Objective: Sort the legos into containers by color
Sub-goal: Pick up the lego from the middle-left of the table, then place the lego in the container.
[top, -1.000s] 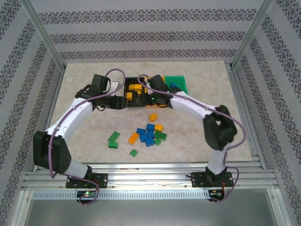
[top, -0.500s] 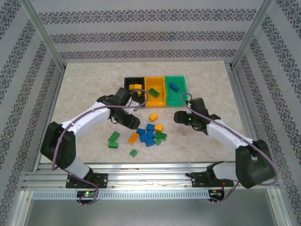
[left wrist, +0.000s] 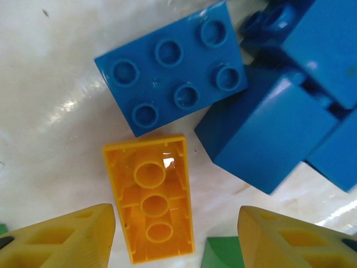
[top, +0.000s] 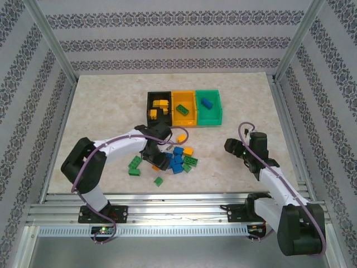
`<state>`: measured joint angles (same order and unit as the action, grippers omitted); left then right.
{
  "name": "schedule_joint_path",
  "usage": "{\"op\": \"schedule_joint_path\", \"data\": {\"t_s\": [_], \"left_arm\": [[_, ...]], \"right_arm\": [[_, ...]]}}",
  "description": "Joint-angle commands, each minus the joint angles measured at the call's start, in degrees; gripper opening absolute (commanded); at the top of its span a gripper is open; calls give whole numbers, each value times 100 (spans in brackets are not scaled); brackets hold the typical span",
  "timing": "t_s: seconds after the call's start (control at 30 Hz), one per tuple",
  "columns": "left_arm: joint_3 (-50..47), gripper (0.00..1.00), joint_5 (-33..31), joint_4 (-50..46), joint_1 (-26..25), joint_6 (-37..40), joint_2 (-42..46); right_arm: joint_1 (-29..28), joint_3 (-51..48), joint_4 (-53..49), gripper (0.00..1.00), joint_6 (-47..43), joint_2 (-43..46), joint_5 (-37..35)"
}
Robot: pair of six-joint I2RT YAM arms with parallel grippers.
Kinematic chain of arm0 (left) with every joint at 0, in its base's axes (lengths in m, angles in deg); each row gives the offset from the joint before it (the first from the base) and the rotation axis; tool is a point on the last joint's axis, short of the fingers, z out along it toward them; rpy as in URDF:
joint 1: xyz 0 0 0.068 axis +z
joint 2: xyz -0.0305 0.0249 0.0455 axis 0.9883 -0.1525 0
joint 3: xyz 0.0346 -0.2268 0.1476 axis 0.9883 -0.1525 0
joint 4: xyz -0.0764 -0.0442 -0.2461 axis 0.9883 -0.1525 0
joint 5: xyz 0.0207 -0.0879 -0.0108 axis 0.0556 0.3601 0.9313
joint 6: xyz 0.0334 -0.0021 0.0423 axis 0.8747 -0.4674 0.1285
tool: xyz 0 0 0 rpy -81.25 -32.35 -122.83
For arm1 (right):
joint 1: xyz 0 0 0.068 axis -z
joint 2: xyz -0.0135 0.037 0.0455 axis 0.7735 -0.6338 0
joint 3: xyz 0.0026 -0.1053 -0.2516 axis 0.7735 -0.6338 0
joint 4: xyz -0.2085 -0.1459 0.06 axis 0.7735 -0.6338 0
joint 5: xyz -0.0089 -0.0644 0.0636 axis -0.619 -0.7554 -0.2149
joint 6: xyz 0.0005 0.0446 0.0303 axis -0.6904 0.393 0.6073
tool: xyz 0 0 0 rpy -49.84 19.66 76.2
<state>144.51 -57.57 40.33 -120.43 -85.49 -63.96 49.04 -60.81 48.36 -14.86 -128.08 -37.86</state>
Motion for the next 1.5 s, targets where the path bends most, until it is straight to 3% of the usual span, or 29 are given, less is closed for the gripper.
{"op": "schedule_joint_path", "data": {"t_s": [0.0,0.17,0.3,0.47,0.67,1.0,1.23,1.33,1.47], "left_arm": [[102,58,-562,-212,-165,-162,-267],[113,51,-756,-216,-171,-190,-466],[212,28,-761,-184,-167,-199,-426],[442,27,-1254,-369,-78,-50,-217],[1102,26,-1790,-589,413,434,-148],[3827,32,-1787,-904,1442,616,-1373],[6252,47,-1793,-1834,1791,518,-2741],[6579,61,-1700,-2066,1813,506,-2881],[6146,62,-1497,-1908,1855,487,-2481]], "right_arm": [[22,-68,393,70,89,16,246],[22,-90,475,70,107,-74,280],[19,-72,530,69,98,-169,298],[25,-46,550,70,76,-276,344],[13,-70,606,69,75,-282,357],[-17,-99,635,70,69,-295,424],[-70,-160,568,69,72,-92,395],[-79,-211,537,70,85,23,288],[-145,-151,515,70,89,-25,349]]}}
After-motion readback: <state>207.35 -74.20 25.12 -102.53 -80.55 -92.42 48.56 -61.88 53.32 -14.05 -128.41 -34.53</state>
